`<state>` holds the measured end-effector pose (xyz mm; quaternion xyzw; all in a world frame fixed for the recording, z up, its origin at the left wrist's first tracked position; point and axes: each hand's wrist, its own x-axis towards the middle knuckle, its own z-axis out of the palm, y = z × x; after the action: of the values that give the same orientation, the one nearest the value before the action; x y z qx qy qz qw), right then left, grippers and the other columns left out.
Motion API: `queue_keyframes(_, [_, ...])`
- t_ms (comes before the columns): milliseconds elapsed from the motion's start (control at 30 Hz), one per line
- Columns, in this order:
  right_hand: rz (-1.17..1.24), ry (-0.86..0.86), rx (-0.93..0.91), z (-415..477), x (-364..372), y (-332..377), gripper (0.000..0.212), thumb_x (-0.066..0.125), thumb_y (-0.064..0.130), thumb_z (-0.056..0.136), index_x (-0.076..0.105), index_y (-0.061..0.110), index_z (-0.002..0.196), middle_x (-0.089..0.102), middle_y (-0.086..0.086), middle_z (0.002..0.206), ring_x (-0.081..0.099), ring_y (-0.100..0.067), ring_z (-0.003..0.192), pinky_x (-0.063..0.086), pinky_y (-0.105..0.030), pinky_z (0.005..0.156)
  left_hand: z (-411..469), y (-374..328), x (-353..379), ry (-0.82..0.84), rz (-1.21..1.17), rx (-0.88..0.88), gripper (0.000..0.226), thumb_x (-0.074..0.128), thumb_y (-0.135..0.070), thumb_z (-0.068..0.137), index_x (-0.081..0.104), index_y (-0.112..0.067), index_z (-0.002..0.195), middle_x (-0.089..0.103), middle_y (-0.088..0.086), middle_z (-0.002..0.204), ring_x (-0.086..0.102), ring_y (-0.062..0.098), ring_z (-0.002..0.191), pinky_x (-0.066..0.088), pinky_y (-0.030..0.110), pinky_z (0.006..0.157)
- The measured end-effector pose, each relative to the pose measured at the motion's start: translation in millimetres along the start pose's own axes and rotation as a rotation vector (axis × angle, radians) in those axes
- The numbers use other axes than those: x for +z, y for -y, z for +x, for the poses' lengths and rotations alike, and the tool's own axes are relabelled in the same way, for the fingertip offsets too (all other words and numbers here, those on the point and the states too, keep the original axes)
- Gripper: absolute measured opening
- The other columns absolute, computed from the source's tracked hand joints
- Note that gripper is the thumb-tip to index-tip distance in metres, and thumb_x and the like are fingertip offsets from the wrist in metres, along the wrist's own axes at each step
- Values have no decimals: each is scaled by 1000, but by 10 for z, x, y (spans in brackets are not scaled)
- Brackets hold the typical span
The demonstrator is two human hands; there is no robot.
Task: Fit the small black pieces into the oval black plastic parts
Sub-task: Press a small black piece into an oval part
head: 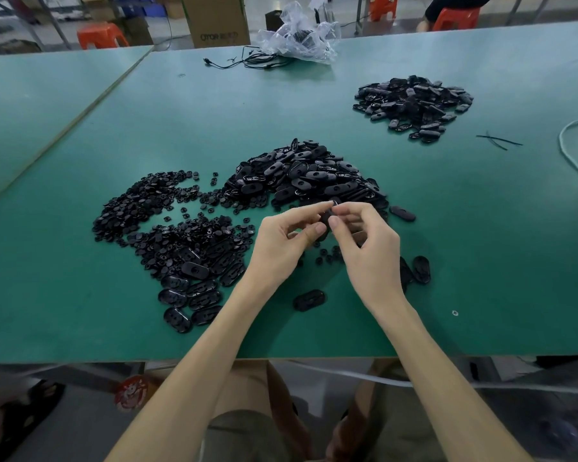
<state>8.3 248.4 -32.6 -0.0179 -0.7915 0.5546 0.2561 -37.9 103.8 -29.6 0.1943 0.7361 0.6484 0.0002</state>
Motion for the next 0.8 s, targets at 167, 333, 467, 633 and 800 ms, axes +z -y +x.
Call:
queue_keyframes(167, [8,-36,16,18,-22,-8,14,71,11,98,75,19,109,73,8,101,70,-7,92,54,-18,81,-5,6,-13,19,16,-6,22,76,-5,93,73,-13,113,78,2,105,73,17,96,58,31,85])
queue_keyframes(333, [23,-38,-1,3,-22,4,18,70,6,97,77,18,108,72,6,104,69,-7,90,52,-15,76,-13,1,-25,23,-56,-10,21,75,-3,93,76,-12,112,78,7,106,74,24,98,60,32,84])
queue_keyframes(467, [31,-37,-7,-7,-29,4,18,71,6,96,76,19,107,73,6,103,70,-10,91,53,-17,77,-20,-20,-14,29,-123,-31,21,74,-2,93,76,-16,108,78,7,103,73,18,92,57,24,72])
queue_keyframes(633, [50,-11,28,-18,-23,4,23,74,5,93,76,21,109,73,6,99,70,-13,91,58,-24,80,-9,17,-24,32,-160,-34,22,70,4,94,77,-11,109,78,10,107,71,21,89,58,28,77])
queue_keyframes(800, [22,24,9,-20,-11,33,22,75,2,91,75,17,108,72,7,94,69,-12,85,58,-22,78,-5,46,-10,-39,-90,-55,23,67,11,92,77,-5,106,79,12,101,74,14,85,58,22,82])
